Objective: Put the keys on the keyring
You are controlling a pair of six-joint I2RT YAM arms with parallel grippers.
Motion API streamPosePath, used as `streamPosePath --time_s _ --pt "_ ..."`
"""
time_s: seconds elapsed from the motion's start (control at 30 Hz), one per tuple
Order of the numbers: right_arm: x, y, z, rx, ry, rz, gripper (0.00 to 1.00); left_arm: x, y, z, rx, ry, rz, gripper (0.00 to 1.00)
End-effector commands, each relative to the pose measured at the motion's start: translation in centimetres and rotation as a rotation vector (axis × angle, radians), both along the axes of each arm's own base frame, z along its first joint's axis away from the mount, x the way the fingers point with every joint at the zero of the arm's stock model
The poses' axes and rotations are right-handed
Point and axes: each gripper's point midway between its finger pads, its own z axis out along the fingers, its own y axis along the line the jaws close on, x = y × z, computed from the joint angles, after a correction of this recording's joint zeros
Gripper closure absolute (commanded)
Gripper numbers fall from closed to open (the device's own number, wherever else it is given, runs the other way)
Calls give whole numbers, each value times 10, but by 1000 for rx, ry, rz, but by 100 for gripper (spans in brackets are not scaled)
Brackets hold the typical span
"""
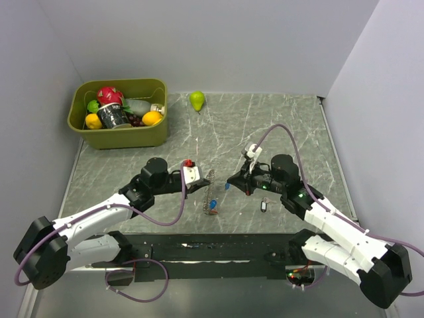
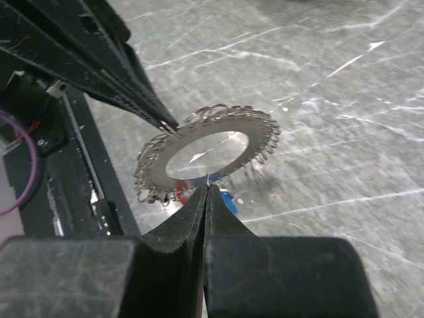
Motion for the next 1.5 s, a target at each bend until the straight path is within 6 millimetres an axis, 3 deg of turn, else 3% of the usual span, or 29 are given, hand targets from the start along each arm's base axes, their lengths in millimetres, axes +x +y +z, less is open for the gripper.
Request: streamPosePath --time_s 0.0,0.63,1.47 --pt "-3 16 36 72 -86 95 100 10 -14 42 -93 -87 -8 99" --pt "-5 22 35 78 -75 131 100 7 -18 49 -126 -93 -36 99" --pt "-2 42 37 84 -56 203 100 1 -20 44 -109 -72 -66 99"
